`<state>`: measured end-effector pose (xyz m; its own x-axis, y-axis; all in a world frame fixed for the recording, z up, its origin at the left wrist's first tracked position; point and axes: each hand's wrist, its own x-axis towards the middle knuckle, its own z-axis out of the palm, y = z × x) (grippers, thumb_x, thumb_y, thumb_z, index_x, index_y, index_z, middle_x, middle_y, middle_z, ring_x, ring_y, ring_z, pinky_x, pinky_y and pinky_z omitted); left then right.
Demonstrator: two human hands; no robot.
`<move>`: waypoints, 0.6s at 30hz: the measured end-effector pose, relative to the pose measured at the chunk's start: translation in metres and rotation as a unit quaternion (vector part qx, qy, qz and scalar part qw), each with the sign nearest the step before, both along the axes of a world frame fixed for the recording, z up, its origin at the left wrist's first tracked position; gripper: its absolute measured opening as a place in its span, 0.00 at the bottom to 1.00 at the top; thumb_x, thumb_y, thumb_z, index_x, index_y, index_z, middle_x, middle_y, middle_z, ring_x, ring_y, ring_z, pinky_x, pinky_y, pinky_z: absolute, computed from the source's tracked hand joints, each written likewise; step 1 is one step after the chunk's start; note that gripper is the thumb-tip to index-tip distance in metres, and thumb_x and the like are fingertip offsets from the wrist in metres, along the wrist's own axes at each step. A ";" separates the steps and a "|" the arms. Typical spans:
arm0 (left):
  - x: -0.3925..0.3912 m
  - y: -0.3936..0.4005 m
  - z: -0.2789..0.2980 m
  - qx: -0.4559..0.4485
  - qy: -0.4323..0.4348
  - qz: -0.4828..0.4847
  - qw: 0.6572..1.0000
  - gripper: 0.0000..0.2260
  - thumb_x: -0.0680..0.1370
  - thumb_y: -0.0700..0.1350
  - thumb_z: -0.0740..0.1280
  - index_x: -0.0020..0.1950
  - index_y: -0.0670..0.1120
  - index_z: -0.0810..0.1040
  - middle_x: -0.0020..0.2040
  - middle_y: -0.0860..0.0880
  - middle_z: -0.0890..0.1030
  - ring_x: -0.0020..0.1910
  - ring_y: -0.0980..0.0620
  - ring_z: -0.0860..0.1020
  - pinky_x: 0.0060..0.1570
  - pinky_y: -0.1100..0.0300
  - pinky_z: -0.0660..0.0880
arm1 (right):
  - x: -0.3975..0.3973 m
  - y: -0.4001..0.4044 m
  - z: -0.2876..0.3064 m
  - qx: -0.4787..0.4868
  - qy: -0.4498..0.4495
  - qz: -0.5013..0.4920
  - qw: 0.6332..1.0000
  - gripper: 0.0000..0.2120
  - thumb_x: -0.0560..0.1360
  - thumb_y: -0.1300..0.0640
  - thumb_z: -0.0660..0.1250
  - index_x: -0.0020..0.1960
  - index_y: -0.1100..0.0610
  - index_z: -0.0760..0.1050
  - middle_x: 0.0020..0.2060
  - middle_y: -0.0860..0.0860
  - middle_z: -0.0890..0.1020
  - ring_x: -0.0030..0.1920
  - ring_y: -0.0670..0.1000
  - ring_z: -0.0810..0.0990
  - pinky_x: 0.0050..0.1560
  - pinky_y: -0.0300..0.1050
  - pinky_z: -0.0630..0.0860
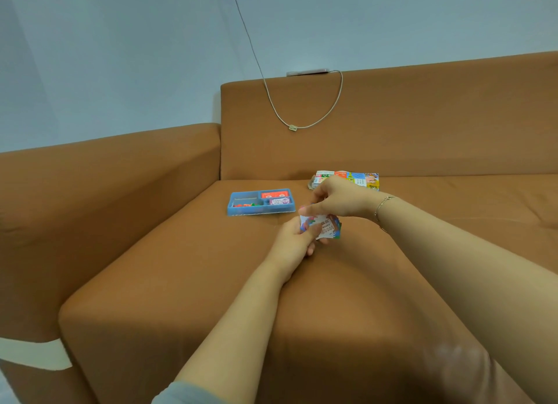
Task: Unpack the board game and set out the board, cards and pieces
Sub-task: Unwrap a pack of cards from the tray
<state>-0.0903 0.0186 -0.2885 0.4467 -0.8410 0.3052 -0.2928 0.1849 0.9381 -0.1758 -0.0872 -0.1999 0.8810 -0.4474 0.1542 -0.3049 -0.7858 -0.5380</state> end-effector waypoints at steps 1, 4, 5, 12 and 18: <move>0.000 0.000 0.000 0.004 -0.004 0.001 1.000 0.06 0.81 0.40 0.59 0.53 0.43 0.75 0.37 0.46 0.79 0.25 0.58 0.65 0.28 0.68 0.64 | 0.000 0.000 -0.001 -0.002 -0.004 -0.001 1.000 0.11 0.73 0.50 0.71 0.37 0.56 0.78 0.30 0.49 0.77 0.31 0.45 0.74 0.31 0.37 0.69; -0.001 0.000 0.000 0.002 -0.008 -0.005 1.000 0.06 0.81 0.40 0.59 0.53 0.44 0.75 0.37 0.46 0.79 0.24 0.59 0.65 0.27 0.69 0.64 | 0.003 0.000 -0.002 -0.025 0.004 0.005 1.000 0.04 0.74 0.57 0.69 0.42 0.58 0.79 0.37 0.52 0.80 0.36 0.48 0.77 0.33 0.38 0.73; -0.001 0.000 0.000 -0.001 -0.006 -0.004 1.000 0.06 0.81 0.39 0.59 0.53 0.44 0.75 0.37 0.46 0.79 0.24 0.59 0.65 0.27 0.69 0.64 | 0.003 0.000 -0.001 -0.033 0.008 0.007 0.999 0.02 0.74 0.59 0.69 0.45 0.58 0.79 0.39 0.53 0.80 0.39 0.49 0.77 0.36 0.39 0.75; -0.002 0.000 0.000 0.006 0.000 0.000 1.000 0.05 0.81 0.40 0.59 0.51 0.44 0.75 0.37 0.45 0.79 0.24 0.59 0.65 0.26 0.69 0.64 | 0.003 0.001 -0.004 -0.015 -0.005 -0.001 1.000 0.11 0.74 0.52 0.70 0.42 0.60 0.79 0.36 0.55 0.80 0.35 0.49 0.76 0.33 0.39 0.72; -0.002 0.001 0.002 0.000 0.004 -0.008 1.000 0.05 0.81 0.39 0.59 0.52 0.44 0.74 0.37 0.46 0.79 0.23 0.59 0.65 0.26 0.69 0.64 | 0.003 0.000 -0.001 -0.024 0.012 0.009 1.000 0.03 0.75 0.59 0.68 0.47 0.59 0.79 0.43 0.55 0.81 0.41 0.50 0.78 0.42 0.44 0.78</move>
<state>-0.0928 0.0196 -0.2865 0.4353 -0.8483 0.3013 -0.2821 0.1892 0.9405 -0.1724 -0.0872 -0.2011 0.8928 -0.4232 0.1545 -0.3017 -0.8164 -0.4924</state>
